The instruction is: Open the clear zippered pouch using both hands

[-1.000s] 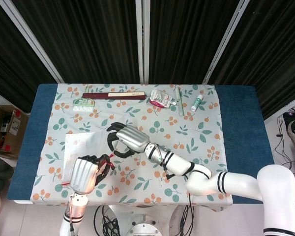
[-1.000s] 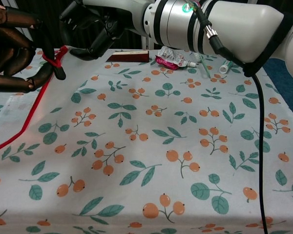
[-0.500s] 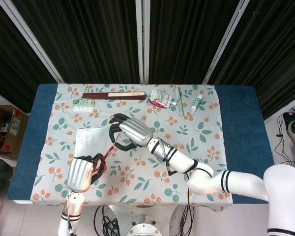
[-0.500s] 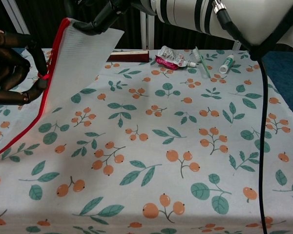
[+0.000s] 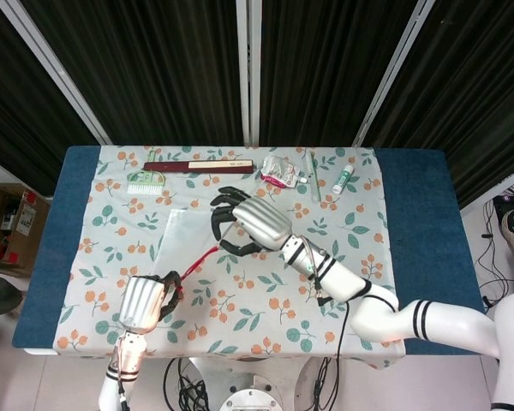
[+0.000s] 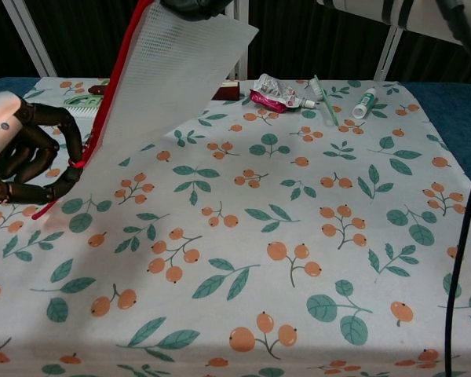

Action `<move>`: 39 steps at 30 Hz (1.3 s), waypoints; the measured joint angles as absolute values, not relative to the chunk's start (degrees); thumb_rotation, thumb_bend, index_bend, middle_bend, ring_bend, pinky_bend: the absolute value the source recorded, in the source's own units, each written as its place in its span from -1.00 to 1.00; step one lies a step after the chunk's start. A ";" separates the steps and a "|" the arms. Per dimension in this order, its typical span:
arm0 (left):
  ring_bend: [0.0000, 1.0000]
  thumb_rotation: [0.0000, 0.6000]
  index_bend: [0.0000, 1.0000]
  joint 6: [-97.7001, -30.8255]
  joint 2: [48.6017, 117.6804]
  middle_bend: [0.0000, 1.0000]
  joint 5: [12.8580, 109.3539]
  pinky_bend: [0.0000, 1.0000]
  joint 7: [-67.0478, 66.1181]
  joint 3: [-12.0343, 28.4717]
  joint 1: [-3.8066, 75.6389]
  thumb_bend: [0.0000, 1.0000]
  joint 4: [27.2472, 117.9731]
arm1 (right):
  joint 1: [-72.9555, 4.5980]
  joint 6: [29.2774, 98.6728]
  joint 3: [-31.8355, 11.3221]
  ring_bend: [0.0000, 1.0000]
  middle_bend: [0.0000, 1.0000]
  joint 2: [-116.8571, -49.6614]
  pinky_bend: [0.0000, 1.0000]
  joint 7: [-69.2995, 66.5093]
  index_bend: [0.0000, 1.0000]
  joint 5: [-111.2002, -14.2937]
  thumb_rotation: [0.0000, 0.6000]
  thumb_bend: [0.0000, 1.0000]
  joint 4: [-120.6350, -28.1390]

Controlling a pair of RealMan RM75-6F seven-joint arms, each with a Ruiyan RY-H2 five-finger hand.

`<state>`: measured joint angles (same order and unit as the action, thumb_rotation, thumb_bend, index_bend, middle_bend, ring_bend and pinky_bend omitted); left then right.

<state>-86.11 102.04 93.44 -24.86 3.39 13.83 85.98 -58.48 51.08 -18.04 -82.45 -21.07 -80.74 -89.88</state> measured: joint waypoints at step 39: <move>0.59 1.00 0.29 -72.47 98.77 0.65 74.42 0.80 -33.75 6.49 17.62 -0.27 83.55 | -51.58 57.67 -13.79 -0.59 -0.12 -74.95 -0.78 -28.89 0.75 -85.67 1.00 0.02 -88.26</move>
<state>-72.47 98.77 74.42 -33.75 6.49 17.62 83.55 -51.58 57.67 -13.79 -74.95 -28.89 -85.67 -88.26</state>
